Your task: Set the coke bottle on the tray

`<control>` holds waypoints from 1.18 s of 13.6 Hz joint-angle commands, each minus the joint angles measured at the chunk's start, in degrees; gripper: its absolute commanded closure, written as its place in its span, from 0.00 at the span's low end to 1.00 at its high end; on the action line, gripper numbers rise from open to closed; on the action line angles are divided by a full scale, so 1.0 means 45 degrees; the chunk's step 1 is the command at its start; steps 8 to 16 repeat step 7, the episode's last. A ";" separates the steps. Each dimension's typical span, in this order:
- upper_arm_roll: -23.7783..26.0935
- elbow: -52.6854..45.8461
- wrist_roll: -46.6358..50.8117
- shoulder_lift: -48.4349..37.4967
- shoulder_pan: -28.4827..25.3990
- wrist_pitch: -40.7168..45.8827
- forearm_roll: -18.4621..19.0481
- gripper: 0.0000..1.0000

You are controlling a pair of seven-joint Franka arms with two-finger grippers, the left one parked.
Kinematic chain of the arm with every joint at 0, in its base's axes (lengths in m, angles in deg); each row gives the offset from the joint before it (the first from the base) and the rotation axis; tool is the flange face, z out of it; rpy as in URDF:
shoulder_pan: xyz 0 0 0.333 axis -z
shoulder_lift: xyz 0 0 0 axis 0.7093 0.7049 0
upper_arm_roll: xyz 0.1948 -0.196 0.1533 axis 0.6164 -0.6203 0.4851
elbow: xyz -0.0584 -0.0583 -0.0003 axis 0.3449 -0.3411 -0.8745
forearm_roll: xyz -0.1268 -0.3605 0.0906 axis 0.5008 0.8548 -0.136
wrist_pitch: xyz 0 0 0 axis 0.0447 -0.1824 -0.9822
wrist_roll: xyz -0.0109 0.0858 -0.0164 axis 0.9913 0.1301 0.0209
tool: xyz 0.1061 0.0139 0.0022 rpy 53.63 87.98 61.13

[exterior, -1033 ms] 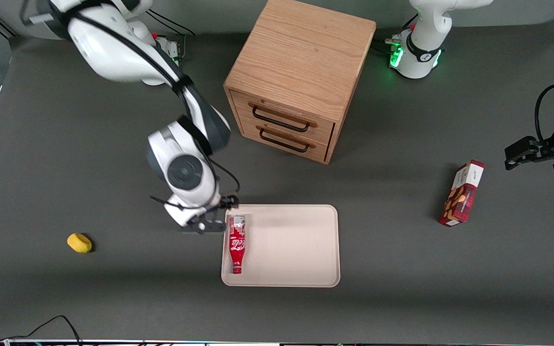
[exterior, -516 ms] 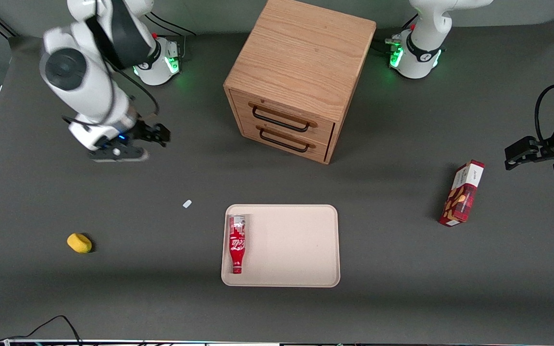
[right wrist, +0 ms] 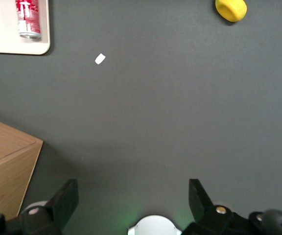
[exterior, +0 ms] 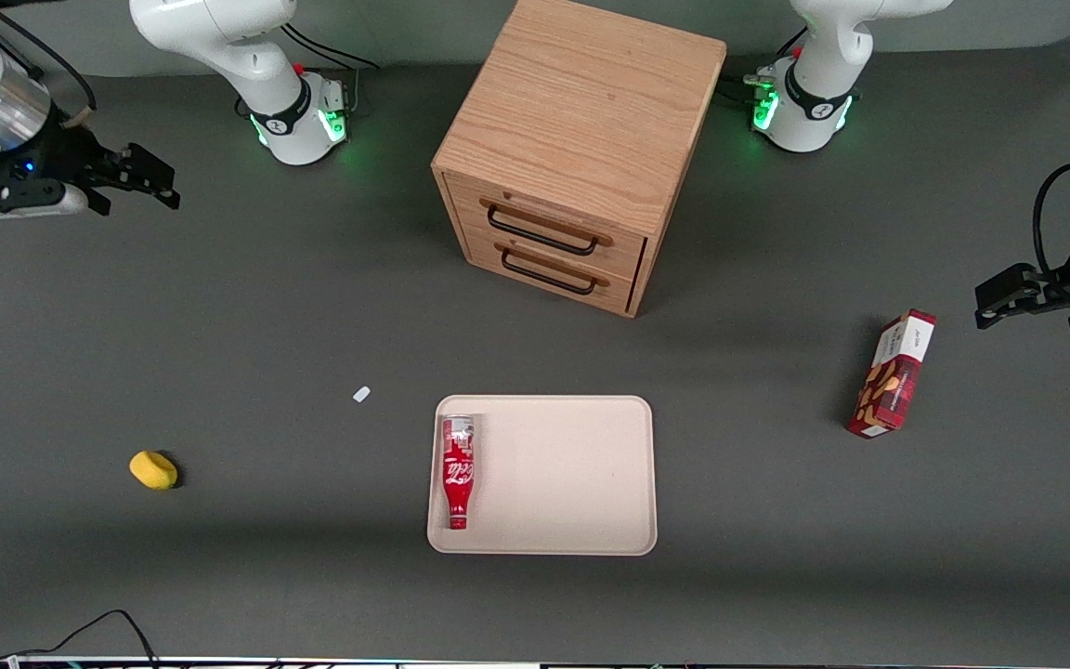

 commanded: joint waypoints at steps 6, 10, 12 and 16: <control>0.0119 -0.1699 0.0068 0.1276 -0.0211 0.1419 -0.0241 0.00; 0.0139 -0.1699 0.0068 0.1258 -0.0192 0.1419 -0.0279 0.00; 0.0139 -0.1699 0.0068 0.1258 -0.0192 0.1419 -0.0279 0.00; 0.0139 -0.1699 0.0068 0.1258 -0.0192 0.1419 -0.0279 0.00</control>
